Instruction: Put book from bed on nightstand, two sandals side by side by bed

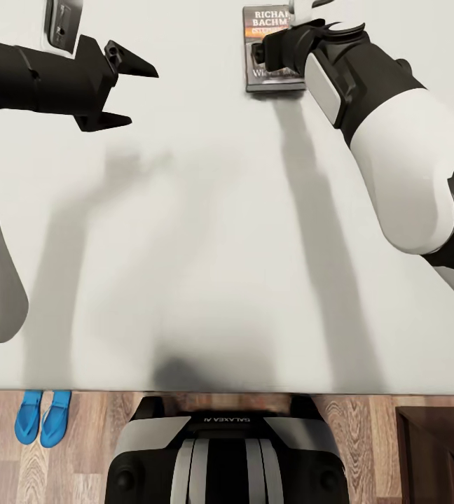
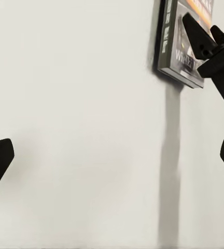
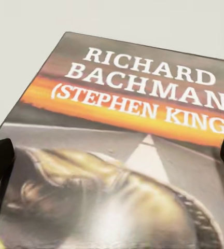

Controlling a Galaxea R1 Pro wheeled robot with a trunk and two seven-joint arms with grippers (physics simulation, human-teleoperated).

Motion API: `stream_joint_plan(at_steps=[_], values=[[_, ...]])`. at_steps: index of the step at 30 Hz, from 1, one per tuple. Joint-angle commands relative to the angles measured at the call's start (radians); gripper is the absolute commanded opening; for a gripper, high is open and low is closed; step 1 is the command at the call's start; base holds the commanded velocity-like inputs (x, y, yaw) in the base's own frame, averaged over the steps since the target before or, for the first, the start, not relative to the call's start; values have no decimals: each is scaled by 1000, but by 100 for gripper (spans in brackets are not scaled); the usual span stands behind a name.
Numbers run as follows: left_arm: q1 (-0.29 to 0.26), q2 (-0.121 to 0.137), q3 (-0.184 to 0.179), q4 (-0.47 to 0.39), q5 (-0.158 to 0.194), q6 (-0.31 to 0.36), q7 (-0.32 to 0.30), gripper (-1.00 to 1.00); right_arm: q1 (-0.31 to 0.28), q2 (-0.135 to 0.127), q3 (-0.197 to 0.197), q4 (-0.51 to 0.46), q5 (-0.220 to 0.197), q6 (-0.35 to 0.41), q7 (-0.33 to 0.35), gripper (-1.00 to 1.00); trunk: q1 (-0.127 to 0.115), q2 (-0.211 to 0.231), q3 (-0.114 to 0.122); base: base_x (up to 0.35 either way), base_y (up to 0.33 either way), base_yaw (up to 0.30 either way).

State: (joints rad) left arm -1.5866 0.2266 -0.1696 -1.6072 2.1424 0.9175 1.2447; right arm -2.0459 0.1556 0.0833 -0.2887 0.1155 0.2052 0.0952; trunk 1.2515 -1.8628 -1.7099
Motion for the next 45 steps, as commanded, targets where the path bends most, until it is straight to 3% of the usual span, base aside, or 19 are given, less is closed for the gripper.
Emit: stream_joint_plan(at_steps=[1,21,34,45], values=[[-1,0,0,0,8,4,10,100,0,0,4,52,12,6,4,100,0,0,0,-163,-63,0],[-1,0,1,0,8,4,10,100,-3,-1,-3,51,12,9,5,100,0,0,0,-45,-16,0],[-1,1,1,0,8,3,10,100,-3,-1,-4,51,12,10,5,100,0,0,0,-217,-30,0],[-1,1,2,0,8,3,10,100,-5,-1,-4,50,12,10,5,100,0,0,0,-55,-3,0]])
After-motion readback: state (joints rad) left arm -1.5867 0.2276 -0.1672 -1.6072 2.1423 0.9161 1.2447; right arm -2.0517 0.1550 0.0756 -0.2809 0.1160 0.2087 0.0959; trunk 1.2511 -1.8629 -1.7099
